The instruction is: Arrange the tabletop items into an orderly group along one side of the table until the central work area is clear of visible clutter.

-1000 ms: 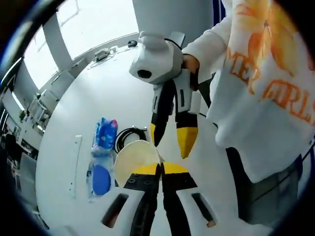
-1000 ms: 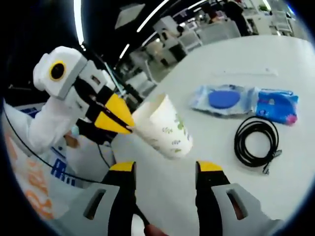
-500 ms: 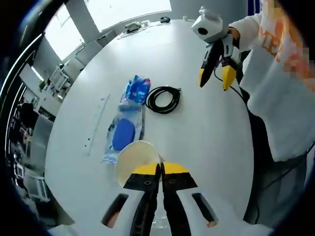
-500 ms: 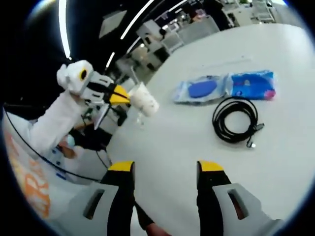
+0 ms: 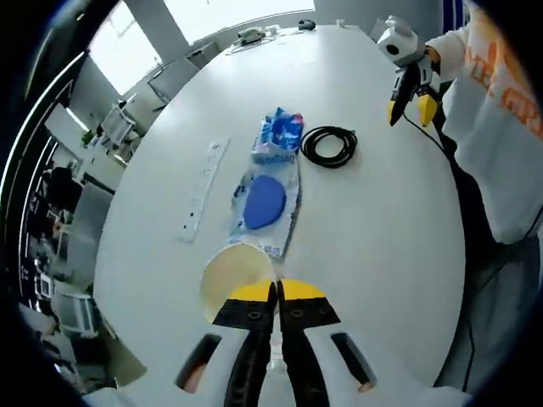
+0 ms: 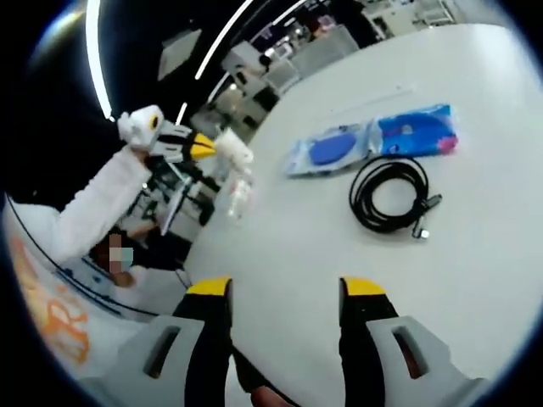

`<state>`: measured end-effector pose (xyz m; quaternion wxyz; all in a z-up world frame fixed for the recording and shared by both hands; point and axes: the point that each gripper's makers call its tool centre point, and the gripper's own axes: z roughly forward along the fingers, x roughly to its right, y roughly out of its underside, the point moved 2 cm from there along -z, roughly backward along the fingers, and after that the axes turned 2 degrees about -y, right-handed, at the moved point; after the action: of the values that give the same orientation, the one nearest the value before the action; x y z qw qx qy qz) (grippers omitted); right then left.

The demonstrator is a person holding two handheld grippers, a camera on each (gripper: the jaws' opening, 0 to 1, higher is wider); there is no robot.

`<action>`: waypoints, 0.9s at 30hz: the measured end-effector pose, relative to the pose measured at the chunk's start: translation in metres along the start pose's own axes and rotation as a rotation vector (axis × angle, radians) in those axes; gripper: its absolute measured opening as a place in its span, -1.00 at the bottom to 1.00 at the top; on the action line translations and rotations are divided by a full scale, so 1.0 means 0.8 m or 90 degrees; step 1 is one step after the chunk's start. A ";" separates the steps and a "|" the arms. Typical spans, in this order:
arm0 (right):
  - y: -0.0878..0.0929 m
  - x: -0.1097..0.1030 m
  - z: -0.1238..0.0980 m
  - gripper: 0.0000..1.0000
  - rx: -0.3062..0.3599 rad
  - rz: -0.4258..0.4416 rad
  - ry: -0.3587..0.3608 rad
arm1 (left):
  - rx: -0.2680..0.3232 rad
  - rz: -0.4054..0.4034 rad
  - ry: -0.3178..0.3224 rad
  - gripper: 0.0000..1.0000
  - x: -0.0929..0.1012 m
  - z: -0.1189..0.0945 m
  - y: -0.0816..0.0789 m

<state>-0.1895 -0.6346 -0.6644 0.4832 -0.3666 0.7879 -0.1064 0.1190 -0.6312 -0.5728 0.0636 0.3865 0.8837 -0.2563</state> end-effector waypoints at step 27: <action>-0.018 0.027 0.014 -0.07 -0.003 0.063 0.025 | -0.001 -0.062 0.054 -1.00 -0.023 0.120 0.029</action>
<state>-0.1793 -0.6577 -0.6774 0.4712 -0.3264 0.8148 -0.0875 0.1399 -0.6785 -0.6591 0.0141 0.3533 0.9037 -0.2416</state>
